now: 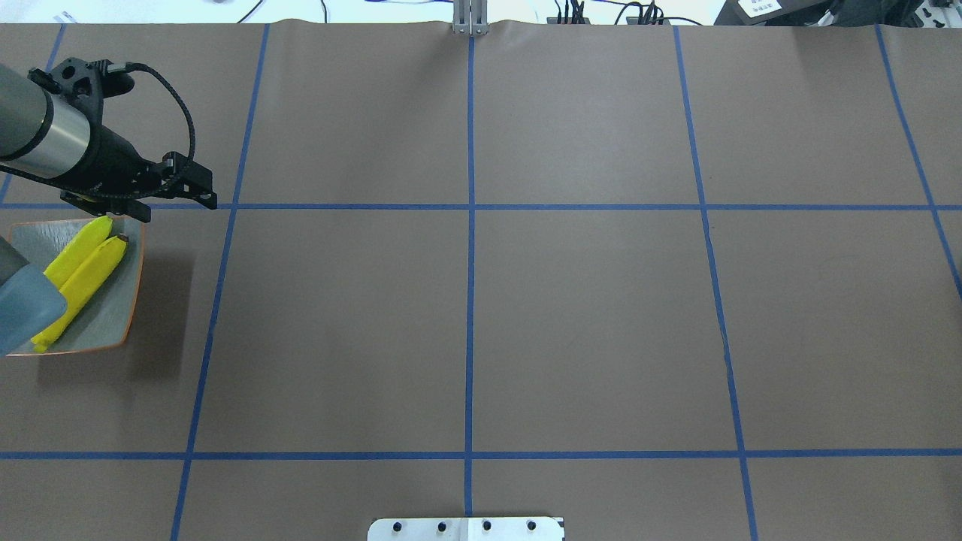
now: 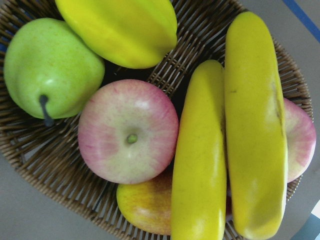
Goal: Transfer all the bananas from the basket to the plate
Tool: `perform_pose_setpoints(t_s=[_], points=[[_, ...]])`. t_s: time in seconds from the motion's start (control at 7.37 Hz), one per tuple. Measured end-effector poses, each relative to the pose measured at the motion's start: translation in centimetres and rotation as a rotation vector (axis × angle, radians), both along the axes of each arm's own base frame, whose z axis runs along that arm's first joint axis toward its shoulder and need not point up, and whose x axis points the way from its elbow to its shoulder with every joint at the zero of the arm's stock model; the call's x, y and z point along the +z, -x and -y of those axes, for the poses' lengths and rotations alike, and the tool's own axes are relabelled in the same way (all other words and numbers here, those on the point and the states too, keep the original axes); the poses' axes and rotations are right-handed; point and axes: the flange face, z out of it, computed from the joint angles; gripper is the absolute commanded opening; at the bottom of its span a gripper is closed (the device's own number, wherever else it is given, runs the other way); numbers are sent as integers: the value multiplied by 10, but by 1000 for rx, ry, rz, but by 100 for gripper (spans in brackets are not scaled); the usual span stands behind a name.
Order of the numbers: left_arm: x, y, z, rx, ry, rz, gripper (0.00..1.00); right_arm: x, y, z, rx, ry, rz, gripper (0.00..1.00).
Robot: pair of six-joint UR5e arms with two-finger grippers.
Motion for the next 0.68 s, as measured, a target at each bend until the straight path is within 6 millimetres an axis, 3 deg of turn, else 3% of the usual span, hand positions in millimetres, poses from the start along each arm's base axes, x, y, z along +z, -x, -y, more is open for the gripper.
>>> perform_pose_setpoints(t_s=[0.41, 0.68], points=[[0, 0, 0, 0, -1, 0, 100, 7, 2, 0, 51, 38, 19, 85], [-1, 1, 0, -1, -2, -1, 100, 10, 3, -3, 64, 52, 26, 69]])
